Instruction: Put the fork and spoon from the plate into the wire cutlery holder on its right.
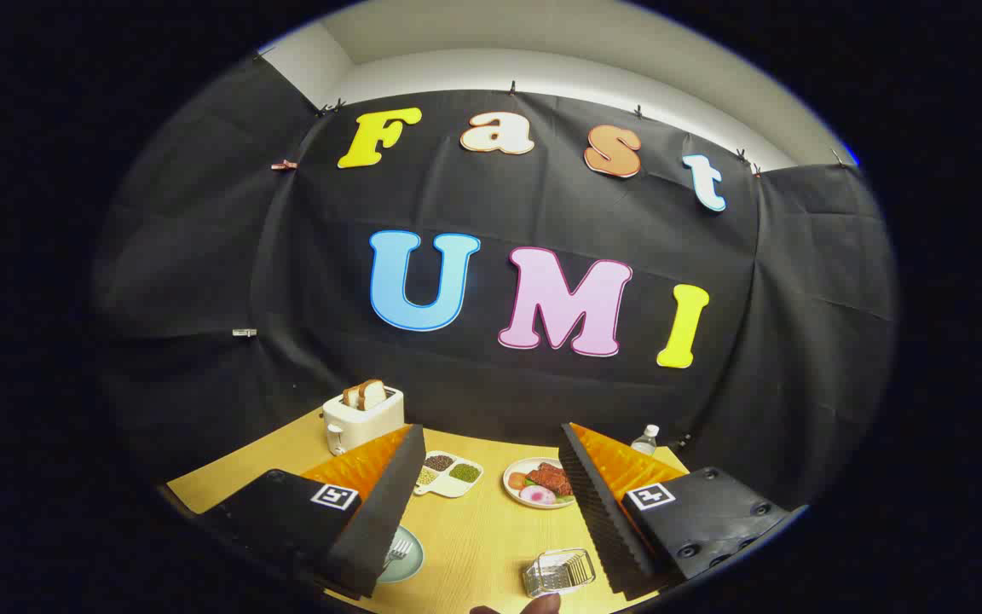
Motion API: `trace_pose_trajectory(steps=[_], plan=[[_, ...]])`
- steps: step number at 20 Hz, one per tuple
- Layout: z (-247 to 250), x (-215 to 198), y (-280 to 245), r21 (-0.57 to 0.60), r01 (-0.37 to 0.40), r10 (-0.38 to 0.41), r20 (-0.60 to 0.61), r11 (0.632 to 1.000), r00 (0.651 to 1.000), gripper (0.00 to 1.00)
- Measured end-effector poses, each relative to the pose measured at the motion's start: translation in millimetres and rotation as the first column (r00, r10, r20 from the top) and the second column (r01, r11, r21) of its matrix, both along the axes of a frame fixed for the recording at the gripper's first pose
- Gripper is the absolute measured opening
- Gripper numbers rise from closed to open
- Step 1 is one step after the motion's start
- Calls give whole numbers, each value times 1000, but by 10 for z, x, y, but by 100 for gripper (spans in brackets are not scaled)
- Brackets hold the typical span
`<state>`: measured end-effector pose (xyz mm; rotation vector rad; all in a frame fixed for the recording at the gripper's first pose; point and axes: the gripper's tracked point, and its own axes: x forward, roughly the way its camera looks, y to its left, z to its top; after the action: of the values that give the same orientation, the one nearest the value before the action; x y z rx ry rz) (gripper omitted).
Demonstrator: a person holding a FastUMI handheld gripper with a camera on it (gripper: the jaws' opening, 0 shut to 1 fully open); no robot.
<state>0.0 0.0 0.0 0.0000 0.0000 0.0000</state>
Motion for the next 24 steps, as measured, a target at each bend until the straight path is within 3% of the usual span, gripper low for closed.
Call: trace_pose_trajectory(steps=[24], plan=[[-235,44,168,10,-5,6,-91,1000,996,98]])
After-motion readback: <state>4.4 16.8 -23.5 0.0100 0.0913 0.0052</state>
